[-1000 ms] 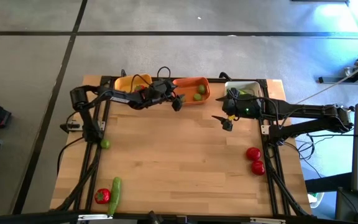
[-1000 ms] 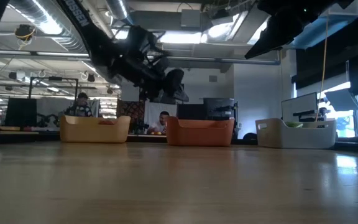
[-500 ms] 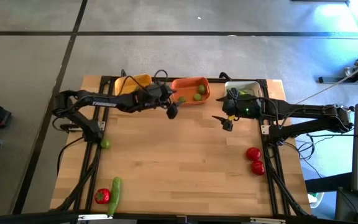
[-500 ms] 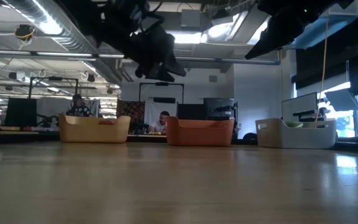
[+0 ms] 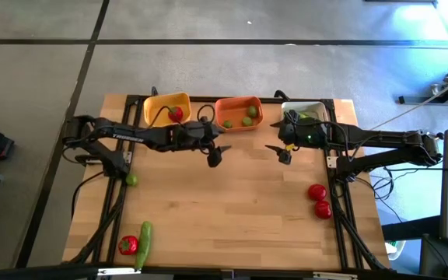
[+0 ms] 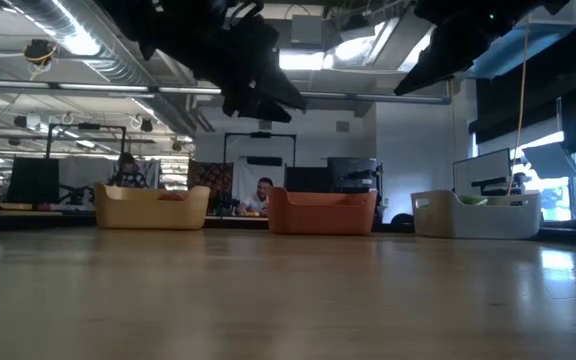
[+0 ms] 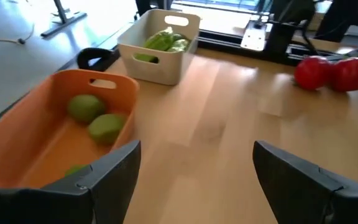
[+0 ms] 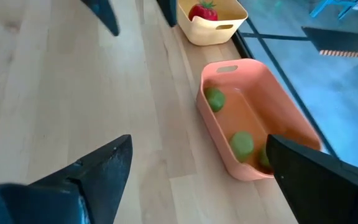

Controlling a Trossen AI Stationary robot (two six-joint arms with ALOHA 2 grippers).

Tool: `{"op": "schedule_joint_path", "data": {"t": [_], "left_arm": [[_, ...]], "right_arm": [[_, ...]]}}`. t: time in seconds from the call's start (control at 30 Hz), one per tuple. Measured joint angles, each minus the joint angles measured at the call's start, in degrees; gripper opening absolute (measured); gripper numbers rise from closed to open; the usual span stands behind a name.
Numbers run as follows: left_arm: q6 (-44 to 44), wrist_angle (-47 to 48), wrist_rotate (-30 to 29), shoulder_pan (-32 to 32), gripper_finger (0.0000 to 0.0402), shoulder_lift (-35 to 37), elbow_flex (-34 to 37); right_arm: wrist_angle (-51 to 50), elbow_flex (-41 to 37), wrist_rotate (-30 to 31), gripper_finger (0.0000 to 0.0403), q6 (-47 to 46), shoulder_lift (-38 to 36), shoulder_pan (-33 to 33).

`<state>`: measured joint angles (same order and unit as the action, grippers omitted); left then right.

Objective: Sort produce into baskets
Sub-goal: Put the cucumber into the white bin

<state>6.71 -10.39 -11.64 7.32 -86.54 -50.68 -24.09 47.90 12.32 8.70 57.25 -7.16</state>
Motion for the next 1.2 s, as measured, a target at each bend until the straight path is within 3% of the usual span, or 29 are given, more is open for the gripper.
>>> {"op": "schedule_joint_path", "data": {"t": [0.13, 0.5, 0.97, 1.2], "left_arm": [[1.9, 2.04, 0.0, -2.95, 0.0305, 0.0, 0.0], [12.89, 18.98, -1.58, -15.63, 0.0305, 1.23, 0.07], [40.77, 42.62, -1.68, -31.95, 0.0305, 8.29, 0.05], [53.39, 47.98, 1.52, -39.21, 0.0305, 8.57, 0.06]], "right_arm": [[-0.09, 0.0, -2.51, 0.0358, -2.85, 0.0, 0.02], [-2.84, 0.0, -13.46, 0.0358, -9.98, 0.0, 0.07], [-1.21, -4.23, -14.93, 0.0358, -12.59, 0.02, 0.08], [-0.64, -4.31, -14.93, 0.0358, -12.95, 0.02, 0.06]]}}
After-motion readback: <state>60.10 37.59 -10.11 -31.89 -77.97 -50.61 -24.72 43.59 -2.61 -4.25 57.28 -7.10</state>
